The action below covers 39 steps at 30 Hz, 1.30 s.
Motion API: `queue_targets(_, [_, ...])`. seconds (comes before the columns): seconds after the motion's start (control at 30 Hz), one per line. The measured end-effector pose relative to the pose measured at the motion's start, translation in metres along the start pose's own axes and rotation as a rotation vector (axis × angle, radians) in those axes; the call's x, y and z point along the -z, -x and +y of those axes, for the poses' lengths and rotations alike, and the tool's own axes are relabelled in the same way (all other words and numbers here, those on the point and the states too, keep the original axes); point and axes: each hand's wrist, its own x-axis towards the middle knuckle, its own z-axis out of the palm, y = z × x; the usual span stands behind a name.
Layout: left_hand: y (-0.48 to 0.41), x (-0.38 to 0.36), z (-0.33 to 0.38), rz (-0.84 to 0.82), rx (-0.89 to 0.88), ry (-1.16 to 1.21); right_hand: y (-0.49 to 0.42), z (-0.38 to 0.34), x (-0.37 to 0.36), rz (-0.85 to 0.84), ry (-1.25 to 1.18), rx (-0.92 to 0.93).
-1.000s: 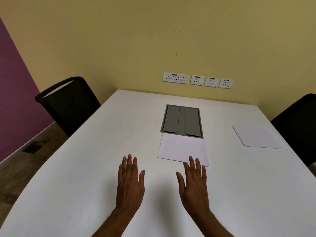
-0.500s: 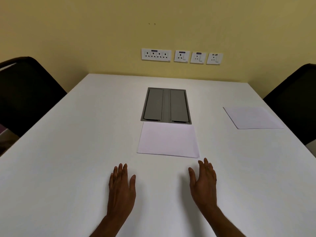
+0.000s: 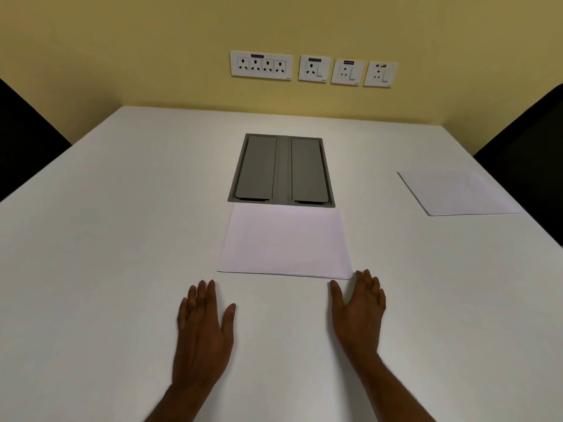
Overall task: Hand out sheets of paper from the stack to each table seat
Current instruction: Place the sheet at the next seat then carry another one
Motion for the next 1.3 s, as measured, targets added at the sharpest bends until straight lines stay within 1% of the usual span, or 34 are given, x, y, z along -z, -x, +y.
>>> queue_targets(0.27, [-0.029,-0.013,0.004,-0.035,-0.035,-0.055,-0.013,0.000,-0.011,0.054,0.027,0.020])
queue_targets(0.53, [-0.032,-0.012,0.007,-0.061,-0.056,-0.112,-0.014,0.000,-0.012,0.068,-0.028,0.021])
queue_targets(0.63, [-0.032,-0.011,0.009,-0.059,-0.059,-0.114,-0.018,-0.004,-0.011,0.084,-0.149,0.012])
queue_targets(0.77, [-0.032,-0.011,0.009,-0.065,-0.052,-0.130,-0.025,-0.016,-0.011,0.126,-0.357,-0.060])
queue_targets(0.97, [-0.032,-0.013,0.007,-0.047,-0.055,-0.094,-0.033,-0.028,-0.016,0.162,-0.421,-0.077])
queue_targets(1.13, [-0.032,-0.013,0.007,-0.025,-0.046,-0.025,-0.027,-0.053,0.000,0.260,-0.613,-0.129])
queue_targets(1.2, [-0.030,-0.010,0.009,-0.011,-0.031,0.039,-0.025,-0.062,0.010,0.271,-0.717,-0.203])
queue_targets(1.3, [-0.026,-0.001,0.013,0.020,0.073,0.244,-0.022,-0.065,0.023,0.250,-0.930,-0.420])
